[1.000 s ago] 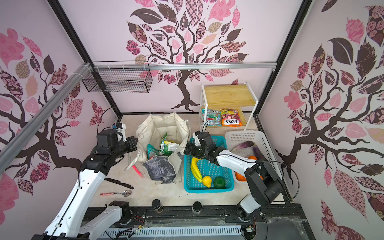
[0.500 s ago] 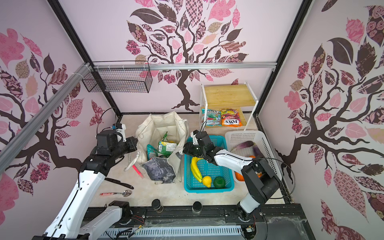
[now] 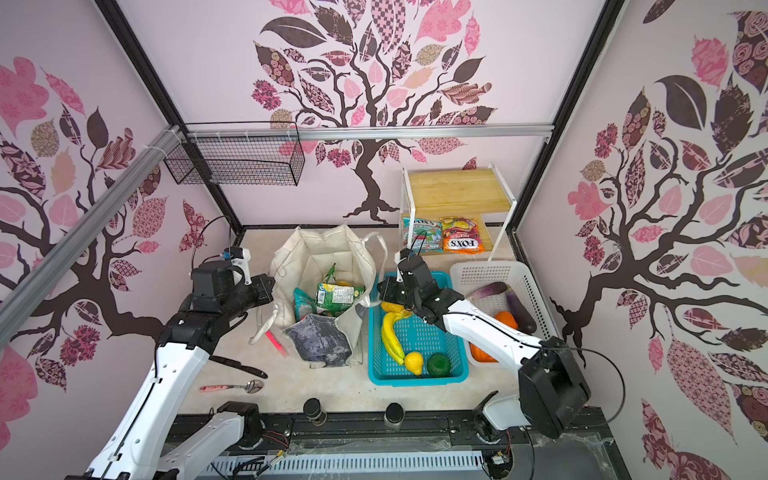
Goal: Place the food into the grocery bag and tie it
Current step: 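Close the right gripper on the tote handle and lift it upward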
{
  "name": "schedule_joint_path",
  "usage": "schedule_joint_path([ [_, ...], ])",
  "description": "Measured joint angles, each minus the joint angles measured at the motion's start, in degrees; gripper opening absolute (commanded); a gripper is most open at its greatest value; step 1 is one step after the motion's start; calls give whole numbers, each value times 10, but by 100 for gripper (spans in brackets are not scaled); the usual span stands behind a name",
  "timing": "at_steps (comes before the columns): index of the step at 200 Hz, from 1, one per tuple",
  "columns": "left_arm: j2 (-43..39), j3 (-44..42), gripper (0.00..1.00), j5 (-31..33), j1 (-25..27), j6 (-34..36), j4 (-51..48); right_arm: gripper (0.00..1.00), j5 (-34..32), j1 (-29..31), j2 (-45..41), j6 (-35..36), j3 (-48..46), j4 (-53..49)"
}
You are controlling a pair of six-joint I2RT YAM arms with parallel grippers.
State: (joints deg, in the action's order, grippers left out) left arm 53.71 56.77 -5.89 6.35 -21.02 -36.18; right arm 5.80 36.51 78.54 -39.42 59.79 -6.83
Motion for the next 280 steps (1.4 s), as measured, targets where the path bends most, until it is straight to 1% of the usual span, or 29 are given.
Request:
schedule_joint_path([
  [14, 0, 0, 0, -4, 0, -2, -1, 0, -22, -1, -14, 25, 43, -31],
  [45, 2, 2, 0, -8, 0, -2, -5, 0, -46, -2, -25, 67, 121, -89],
  [85, 13, 16, 0, -20, 0, -6, -16, 0, -63, 2, -25, 91, 168, -153],
  [112, 16, 25, 0, -38, 0, -17, -20, 0, -78, 28, -25, 95, 203, -183],
  [136, 37, 35, 0, -74, 0, -28, -16, 0, -75, 58, -25, 95, 223, -183],
  [155, 47, 36, 11, -96, 0, -33, -7, 0, -76, 66, -25, 97, 221, -181],
  [171, 47, 39, 24, -101, 0, -38, -8, 0, -91, 66, -25, 99, 214, -188],
  [208, 45, 94, 60, -78, 0, -10, -46, 0, -106, 53, -25, 99, 188, -196],
  [219, 42, 113, 69, -64, 0, -10, -57, 0, -106, 51, -25, 99, 184, -202],
  [229, 37, 131, 72, -53, 0, 1, -67, 0, -106, 49, -25, 99, 184, -206],
  [254, 16, 162, 78, -17, 0, 4, -88, 0, -106, 45, -25, 99, 181, -209],
  [280, -21, 159, 79, 8, -5, -3, -109, 0, -106, 37, -28, 99, 167, -213],
])
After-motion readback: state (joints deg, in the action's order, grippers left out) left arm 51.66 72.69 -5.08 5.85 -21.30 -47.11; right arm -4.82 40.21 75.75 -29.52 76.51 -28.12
